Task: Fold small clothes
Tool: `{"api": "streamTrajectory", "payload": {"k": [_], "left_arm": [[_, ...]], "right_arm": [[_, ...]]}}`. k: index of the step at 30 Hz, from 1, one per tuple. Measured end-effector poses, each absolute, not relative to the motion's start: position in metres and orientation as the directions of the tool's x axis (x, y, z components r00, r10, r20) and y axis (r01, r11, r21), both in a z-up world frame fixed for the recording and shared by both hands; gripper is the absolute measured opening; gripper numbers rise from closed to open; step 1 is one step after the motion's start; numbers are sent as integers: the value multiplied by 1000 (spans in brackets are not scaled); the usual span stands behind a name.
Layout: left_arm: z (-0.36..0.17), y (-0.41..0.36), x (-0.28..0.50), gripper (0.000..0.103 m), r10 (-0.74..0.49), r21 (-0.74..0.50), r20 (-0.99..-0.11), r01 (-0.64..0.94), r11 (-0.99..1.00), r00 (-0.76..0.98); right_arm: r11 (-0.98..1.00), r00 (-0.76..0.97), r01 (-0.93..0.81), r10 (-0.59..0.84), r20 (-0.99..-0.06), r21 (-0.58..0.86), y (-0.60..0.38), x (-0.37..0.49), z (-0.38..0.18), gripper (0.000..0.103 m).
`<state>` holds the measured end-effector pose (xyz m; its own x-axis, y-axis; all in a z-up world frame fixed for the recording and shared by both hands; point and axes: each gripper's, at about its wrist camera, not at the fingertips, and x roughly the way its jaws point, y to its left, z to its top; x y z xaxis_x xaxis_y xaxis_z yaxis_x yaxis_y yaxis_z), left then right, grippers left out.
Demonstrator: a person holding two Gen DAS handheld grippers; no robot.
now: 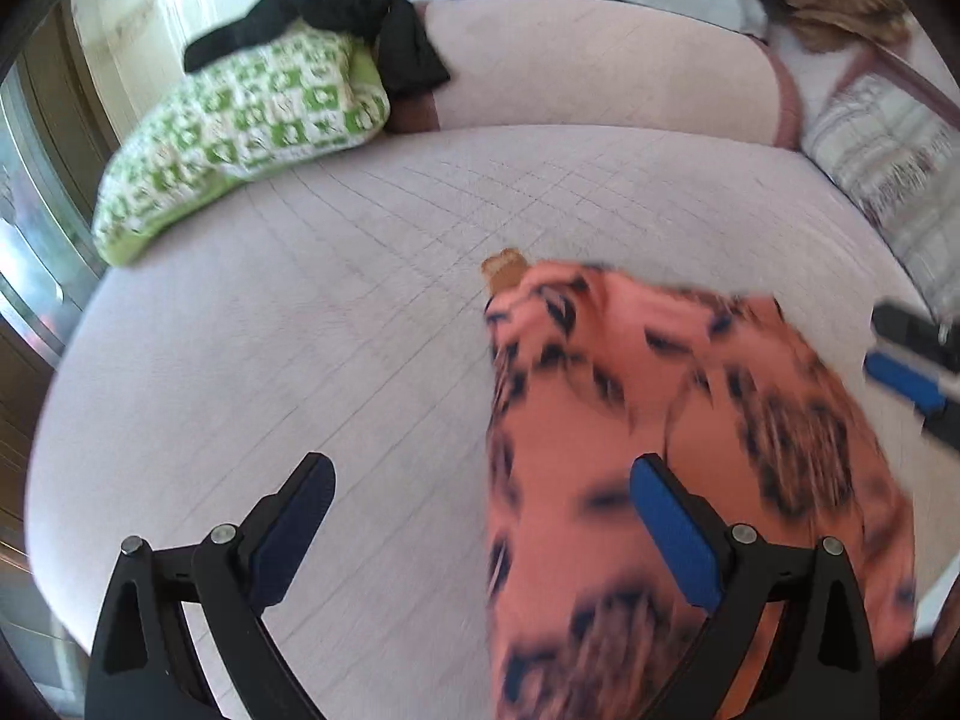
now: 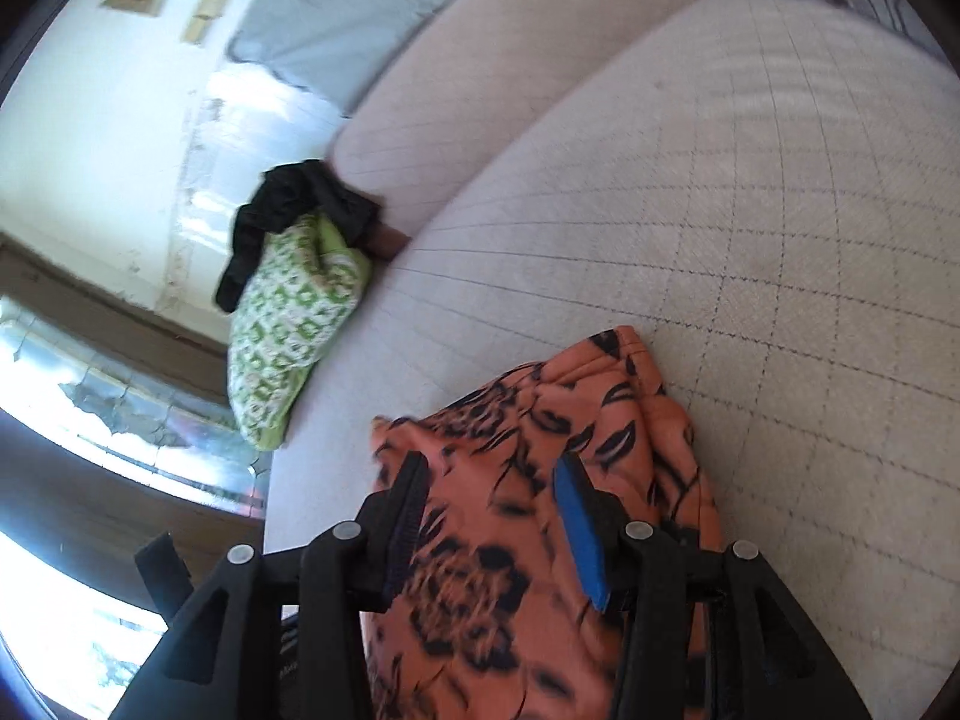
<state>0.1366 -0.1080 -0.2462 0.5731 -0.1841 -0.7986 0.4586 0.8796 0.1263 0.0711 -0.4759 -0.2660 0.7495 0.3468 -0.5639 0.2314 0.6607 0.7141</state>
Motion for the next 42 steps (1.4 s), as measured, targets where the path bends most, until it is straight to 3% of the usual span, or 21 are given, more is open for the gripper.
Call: {"api": "streamTrajectory", "payload": {"k": [4,10,20,25,31,36,42], "left_arm": [[-255,-87,98,99,-184,153,-795,485,861,578],[-291,-71,80,101,-247,64,-793,480,875,557],[-285,-78,75,101,-207,129,-788,485,865,579],[-288,-77,75,101,-222,109,-793,490,865,568],[-291,-76,75,102,-230,96,-792,488,867,565],[-299,-74,77,103,-252,54,-810,496,867,529],[-320,-67,83,103,-306,-82,-860,483,872,408]], "right_arm": [[660,734,193,394,-553,726,-456,22,-266,48],[697,604,315,377,-703,644,-442,3,-305,53],[705,704,228,357,-614,671,-436,-7,-274,53],[725,614,314,337,-714,612,-431,15,-301,55],[756,610,296,322,-725,584,-428,26,-303,58],[789,615,281,290,-734,547,-422,33,-307,58],[697,641,291,367,-675,655,-446,29,-318,58]]}}
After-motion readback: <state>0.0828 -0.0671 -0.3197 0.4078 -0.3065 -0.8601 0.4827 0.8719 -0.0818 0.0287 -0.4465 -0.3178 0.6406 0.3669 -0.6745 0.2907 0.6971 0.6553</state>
